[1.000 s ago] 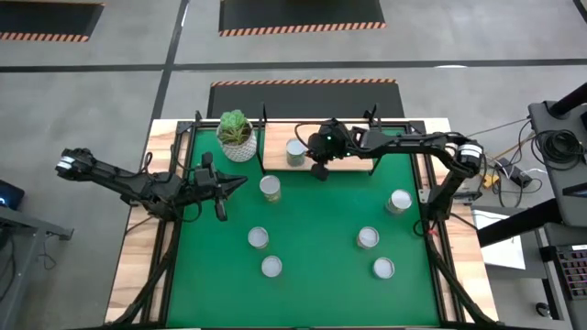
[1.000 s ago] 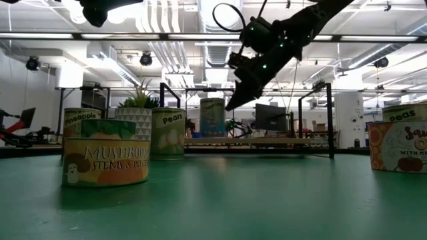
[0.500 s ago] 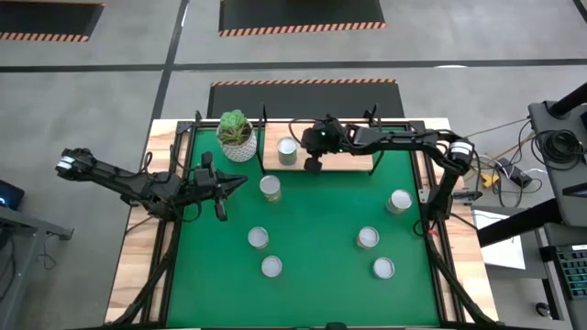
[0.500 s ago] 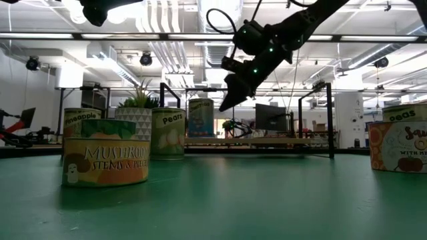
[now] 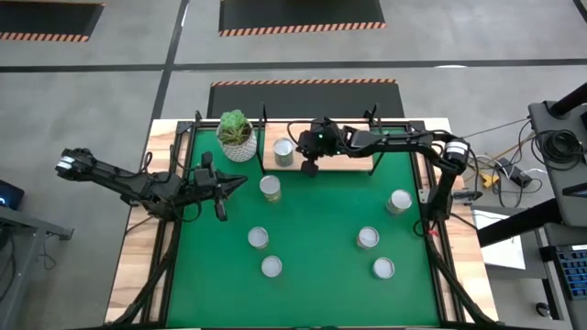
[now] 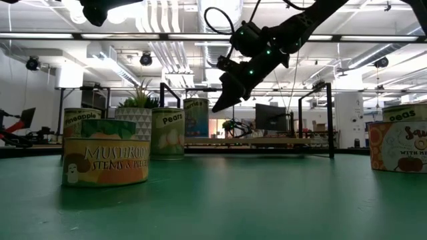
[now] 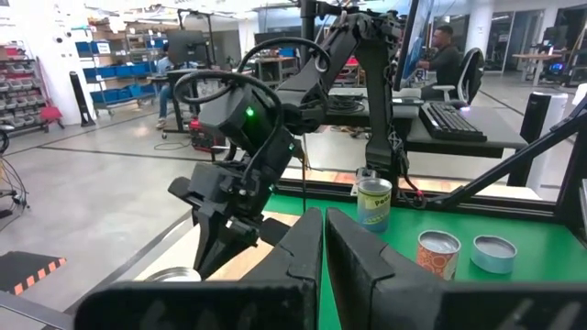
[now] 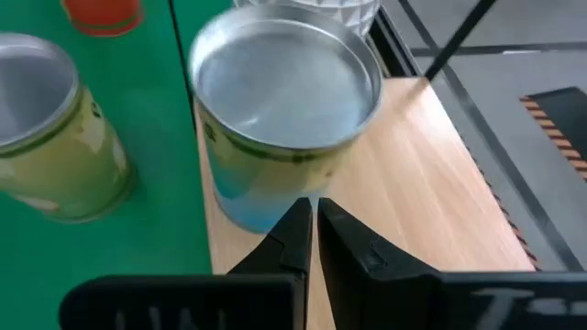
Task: Pick and place cans onto a shelf
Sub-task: Put the canned pears can on the shelf
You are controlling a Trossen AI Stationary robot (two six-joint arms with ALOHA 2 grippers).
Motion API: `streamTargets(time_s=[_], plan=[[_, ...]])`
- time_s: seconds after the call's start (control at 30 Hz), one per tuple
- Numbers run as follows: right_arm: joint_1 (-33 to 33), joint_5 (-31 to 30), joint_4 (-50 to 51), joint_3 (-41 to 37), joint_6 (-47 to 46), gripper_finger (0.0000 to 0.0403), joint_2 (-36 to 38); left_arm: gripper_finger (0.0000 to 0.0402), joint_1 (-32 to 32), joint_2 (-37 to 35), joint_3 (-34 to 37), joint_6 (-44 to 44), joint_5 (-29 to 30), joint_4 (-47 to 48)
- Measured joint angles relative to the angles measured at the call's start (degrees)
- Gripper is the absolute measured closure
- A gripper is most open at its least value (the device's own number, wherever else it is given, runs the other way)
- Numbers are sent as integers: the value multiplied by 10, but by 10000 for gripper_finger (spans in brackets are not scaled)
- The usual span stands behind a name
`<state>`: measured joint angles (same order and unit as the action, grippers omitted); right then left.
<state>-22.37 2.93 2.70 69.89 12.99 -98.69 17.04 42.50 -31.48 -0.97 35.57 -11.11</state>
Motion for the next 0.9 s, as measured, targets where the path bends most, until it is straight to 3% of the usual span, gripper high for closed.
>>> streamTargets(time_s=[0.27, 0.47, 0.73, 0.9], plan=[[20, 18, 20, 0, 5, 390, 2, 402, 0, 0, 0, 0, 0, 0], [26, -14, -13, 0, 12, 390, 2, 402, 0, 0, 0, -5, 0, 0], [25, -59, 15, 0, 21, 390, 3, 402, 0, 0, 0, -5, 0, 0], [25, -55, -3, 0, 22, 390, 3, 402, 0, 0, 0, -10, 0, 0]])
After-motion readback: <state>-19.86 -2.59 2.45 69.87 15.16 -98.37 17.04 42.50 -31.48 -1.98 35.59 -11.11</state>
